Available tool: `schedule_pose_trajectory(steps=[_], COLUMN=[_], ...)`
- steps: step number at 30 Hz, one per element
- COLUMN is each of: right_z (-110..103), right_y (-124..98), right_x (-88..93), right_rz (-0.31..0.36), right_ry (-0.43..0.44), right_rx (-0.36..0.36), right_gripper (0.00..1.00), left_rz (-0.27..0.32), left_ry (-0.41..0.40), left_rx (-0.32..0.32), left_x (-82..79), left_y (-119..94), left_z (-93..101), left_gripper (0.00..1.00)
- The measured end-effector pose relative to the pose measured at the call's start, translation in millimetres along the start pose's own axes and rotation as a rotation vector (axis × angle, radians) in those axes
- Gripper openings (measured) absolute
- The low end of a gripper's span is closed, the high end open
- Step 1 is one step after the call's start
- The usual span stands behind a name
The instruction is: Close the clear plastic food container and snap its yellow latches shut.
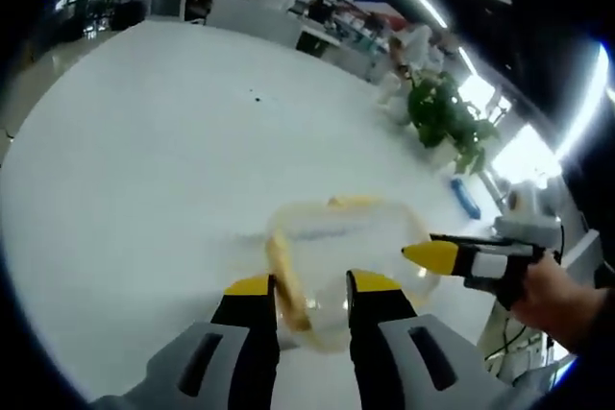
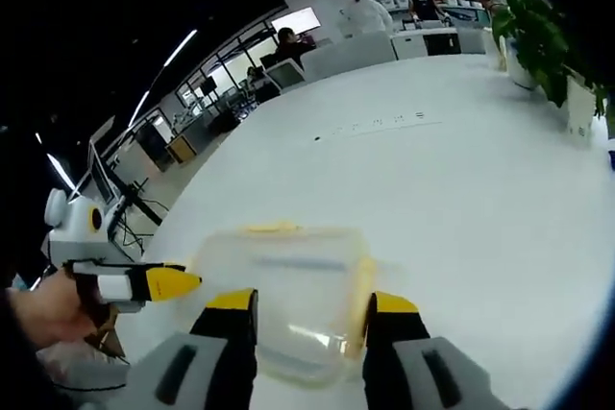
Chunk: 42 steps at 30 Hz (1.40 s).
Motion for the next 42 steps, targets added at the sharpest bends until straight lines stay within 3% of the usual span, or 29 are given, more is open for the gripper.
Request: schedule_pose_trajectory(steps=[22,30,42], right_z=[-37.4,-59.4,-86.8], right_y=[18.3,32.7,75.4], right_x=[7.3,9.2,-11.1], right_rz=[-0.013,-0.033,0.000], right_ry=[-0.010,-0.020,-0.004], right_rx=[-0.004,-0.015,0.006], right_gripper=[0.43,0.43,0.43], left_rz=[-0.015,0.006,0.040], left_ry=[0.012,-0.004,-0.013], left_rx=[-0.014,-0.025,-0.029], left_x=[-0.6,-0.2,-34.2], left_y=[-30.3,-45.7,-45.8], left_z=[-36.5,-56.6,-104.4], left_gripper=[0.26,0.26,0.26])
Point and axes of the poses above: the point that each gripper's makers call its tool centre point, and the gripper's own axes: y roughly forward along the fingers, z roughly to its right, x roughly out of its underside, the point moved 4 cm from there along -y, roughly backward along the fingers, and after that the axes turned 2 degrees about y, right-handed, at the moved point
